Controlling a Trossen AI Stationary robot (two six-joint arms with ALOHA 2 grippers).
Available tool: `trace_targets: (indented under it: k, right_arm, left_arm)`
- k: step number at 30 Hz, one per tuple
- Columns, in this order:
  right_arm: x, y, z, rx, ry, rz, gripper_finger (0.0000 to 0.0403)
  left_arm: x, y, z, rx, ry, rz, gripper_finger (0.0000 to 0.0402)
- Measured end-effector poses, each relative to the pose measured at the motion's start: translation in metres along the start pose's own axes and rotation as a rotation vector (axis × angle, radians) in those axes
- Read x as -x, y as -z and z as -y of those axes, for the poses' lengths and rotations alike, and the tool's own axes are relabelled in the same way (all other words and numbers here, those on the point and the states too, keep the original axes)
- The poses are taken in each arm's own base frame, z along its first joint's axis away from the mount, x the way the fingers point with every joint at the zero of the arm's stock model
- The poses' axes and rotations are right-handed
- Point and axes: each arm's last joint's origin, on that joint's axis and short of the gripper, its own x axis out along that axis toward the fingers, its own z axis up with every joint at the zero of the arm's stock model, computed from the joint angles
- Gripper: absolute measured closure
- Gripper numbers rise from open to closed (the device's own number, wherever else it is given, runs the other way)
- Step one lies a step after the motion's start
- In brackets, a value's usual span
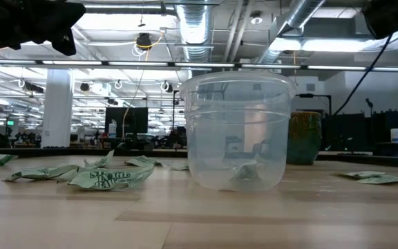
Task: Pick and place Stevia / Truvia into bins
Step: Put the stevia packet into the bottom transparent container
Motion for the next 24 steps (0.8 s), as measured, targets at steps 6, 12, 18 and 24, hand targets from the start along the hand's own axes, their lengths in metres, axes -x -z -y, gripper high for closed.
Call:
trace_targets:
  k: [6, 12, 18, 24]
  right_arm:
    - [-0.026, 0.004, 0.008, -0.018, 0.025, -0.053, 0.0251]
    - [-0.049, 0.007, 0.009, -0.035, 0.053, -0.117, 0.0213]
    - [-0.070, 0.003, 0.006, -0.052, 0.103, -0.124, 0.0178]
    - [-0.090, -0.003, 0.004, -0.053, 0.163, -0.126, 0.0170]
  left_arm:
    - [0.000, 0.000, 0.000, 0.031, 0.000, -0.002, 0.0401]
    - [0.000, 0.000, 0.000, 0.032, 0.000, -0.003, 0.0401]
    - [0.000, 0.000, 0.000, 0.032, 0.000, -0.003, 0.0401]
    - [0.000, 0.000, 0.000, 0.032, 0.000, -0.004, 0.0401]
